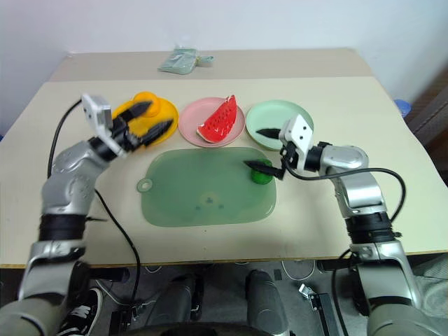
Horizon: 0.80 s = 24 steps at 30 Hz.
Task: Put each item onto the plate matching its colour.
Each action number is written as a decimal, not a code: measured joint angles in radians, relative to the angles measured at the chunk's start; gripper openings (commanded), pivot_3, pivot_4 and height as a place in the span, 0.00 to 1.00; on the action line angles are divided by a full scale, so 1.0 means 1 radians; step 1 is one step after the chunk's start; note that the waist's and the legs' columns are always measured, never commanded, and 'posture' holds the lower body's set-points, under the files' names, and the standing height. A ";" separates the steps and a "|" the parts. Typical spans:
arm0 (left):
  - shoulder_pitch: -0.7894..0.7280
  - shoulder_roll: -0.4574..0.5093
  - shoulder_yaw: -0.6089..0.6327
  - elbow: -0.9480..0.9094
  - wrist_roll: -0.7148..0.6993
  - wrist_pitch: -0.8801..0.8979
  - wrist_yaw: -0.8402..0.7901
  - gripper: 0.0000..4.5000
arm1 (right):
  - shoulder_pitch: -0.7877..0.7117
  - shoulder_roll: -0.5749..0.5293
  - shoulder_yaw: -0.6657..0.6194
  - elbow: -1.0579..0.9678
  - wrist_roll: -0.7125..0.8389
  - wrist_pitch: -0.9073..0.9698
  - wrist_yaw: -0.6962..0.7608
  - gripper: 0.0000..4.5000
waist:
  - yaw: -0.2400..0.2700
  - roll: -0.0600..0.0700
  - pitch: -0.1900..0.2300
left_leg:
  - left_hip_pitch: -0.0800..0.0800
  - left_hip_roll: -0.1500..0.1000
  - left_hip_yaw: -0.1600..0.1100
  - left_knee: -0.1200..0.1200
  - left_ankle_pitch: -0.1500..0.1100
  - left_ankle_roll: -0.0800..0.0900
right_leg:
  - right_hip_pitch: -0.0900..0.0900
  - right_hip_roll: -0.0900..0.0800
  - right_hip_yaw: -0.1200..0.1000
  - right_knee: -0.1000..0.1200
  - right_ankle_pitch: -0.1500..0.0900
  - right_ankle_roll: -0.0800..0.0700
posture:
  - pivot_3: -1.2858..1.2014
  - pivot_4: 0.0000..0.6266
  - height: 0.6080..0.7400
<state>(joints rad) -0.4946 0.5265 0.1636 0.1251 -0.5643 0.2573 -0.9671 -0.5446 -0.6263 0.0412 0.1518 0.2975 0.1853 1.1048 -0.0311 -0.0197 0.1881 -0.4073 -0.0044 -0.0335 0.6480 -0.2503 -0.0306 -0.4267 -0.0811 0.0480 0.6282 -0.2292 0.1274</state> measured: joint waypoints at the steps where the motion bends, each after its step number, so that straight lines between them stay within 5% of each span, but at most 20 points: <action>1: 0.048 0.057 -0.003 -0.044 -0.028 0.037 -0.071 0.99 | 0.013 -0.021 0.014 0.000 -0.009 0.011 0.012 1.00 | -0.005 0.000 0.000 | 0.000 0.000 0.000 0.000 0.000 0.000 | 0.000 0.000 0.000 0.000 0.000 0.000 | 0.52 0.24 1.00; 12: 0.209 0.221 0.009 -0.188 -0.032 -0.013 -0.299 0.99 | 0.006 -0.011 0.065 0.077 -0.089 0.049 -0.013 1.00 | -0.003 0.000 0.000 | 0.000 0.000 0.000 0.001 0.000 0.000 | 0.001 -0.001 0.000 0.000 0.000 0.000 | 0.52 0.24 1.00; 18: 0.209 0.211 0.008 -0.187 -0.018 -0.053 -0.312 1.00 | -0.016 0.010 0.074 0.127 -0.117 0.045 -0.047 0.58 | -0.004 0.000 0.000 | 0.000 0.000 0.000 0.001 0.000 0.000 | 0.000 -0.001 0.000 0.000 0.000 0.000 | 0.52 0.24 1.00; 24: 0.093 0.118 0.008 -0.102 0.059 -0.097 -0.154 1.00 | -0.172 0.092 -0.035 0.273 -0.100 0.019 -0.222 0.58 | -0.003 0.000 0.000 | 0.000 0.000 0.000 0.002 0.000 0.000 | 0.001 -0.001 0.000 0.000 0.000 0.000 | 0.52 0.24 1.00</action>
<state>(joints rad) -0.4012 0.6448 0.1714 0.0227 -0.5048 0.1598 -1.1208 -0.7169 -0.5339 0.0057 0.4244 0.1974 0.2040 0.8832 -0.0338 -0.0197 0.1882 -0.4073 -0.0046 -0.0332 0.6496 -0.2503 -0.0306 -0.4262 -0.0818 0.0480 0.6283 -0.2290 0.1275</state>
